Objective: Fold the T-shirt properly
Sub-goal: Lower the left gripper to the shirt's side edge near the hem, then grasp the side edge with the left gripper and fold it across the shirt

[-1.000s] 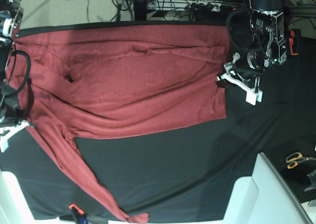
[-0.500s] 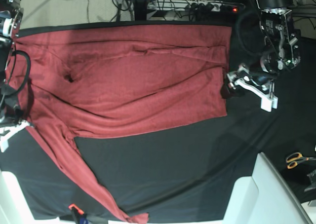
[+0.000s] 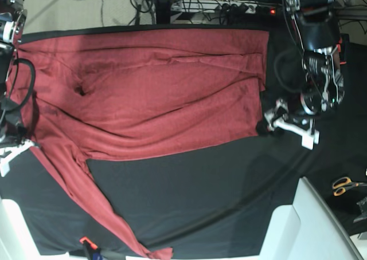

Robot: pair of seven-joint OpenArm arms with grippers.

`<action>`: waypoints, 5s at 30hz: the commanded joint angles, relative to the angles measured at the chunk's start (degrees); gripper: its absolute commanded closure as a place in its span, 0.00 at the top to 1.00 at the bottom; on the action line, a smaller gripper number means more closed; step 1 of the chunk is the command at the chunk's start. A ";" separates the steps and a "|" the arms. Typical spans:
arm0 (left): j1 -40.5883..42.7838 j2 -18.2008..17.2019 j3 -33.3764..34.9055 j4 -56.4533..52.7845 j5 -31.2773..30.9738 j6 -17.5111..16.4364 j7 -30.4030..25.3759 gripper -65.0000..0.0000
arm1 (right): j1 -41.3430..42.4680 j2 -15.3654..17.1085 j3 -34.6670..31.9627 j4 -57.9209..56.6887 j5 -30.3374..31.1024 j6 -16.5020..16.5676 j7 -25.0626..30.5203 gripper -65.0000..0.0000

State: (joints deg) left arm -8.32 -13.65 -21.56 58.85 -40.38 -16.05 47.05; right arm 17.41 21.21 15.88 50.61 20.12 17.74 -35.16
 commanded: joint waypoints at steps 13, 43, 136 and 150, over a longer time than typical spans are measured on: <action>-4.21 0.24 9.39 -9.93 -0.81 -0.34 -7.97 0.77 | 1.45 1.34 0.34 1.21 0.32 0.07 1.09 0.00; -14.94 -0.81 9.56 -10.10 -0.72 -0.34 -4.37 0.00 | 1.80 1.34 0.08 4.99 0.32 0.15 3.03 0.00; 10.47 -1.52 8.95 19.08 -1.25 -0.69 1.26 0.00 | -15.69 4.41 6.67 14.40 0.41 0.42 1.88 0.00; 14.34 -1.52 8.95 21.63 -1.25 -0.69 1.26 0.00 | -18.95 4.41 10.10 14.40 0.58 0.42 1.44 0.00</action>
State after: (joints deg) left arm 6.63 -14.48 -12.32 79.24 -40.66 -16.43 49.12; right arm -2.15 23.88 25.47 64.12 20.56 18.39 -34.61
